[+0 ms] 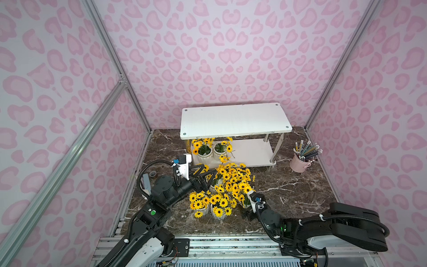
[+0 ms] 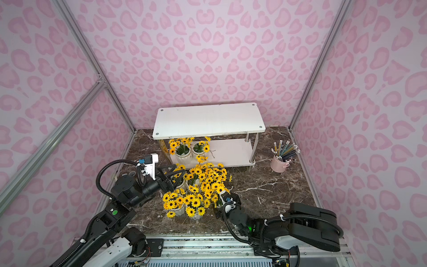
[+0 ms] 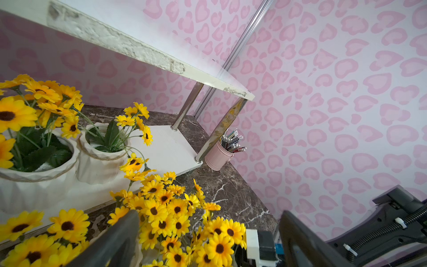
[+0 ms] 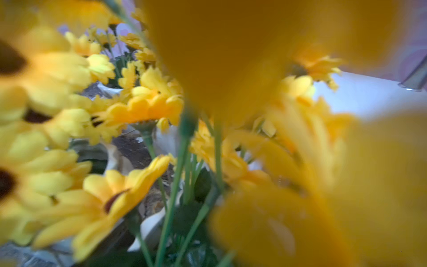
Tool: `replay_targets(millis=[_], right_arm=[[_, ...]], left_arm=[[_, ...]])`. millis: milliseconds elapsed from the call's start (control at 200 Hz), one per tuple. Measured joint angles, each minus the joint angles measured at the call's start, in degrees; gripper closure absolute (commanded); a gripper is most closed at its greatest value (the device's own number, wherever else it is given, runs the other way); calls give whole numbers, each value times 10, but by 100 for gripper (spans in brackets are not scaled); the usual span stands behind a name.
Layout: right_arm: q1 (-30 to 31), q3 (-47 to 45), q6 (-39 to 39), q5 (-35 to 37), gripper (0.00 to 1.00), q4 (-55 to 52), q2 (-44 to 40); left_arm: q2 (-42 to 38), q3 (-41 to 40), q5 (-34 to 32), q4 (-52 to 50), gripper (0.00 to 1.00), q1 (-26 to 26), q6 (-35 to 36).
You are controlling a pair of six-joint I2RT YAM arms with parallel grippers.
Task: Take the sunflower pots off the shelves
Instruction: Place the sunflower pot at the center of the board.
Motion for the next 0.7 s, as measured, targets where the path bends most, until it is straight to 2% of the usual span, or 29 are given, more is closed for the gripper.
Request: replay_targets(millis=[245,545,595,655,700], right_arm=[[6,27,10,-6,100,63,73],[5,37,36,-8,100,65,126],[5,36,37,-8,82,77,134],[7,33,37,-7,44,90,140],[8,32,37,-5,23,96,143]], left_arm=[[-6,4,-4,0,3,0,8],[-1,4,-4,0,3,0,8],[0,4,-4,0,3,0,8],[1,4,-4,0,3,0,8],[2,4,-4,0,3,0,8]])
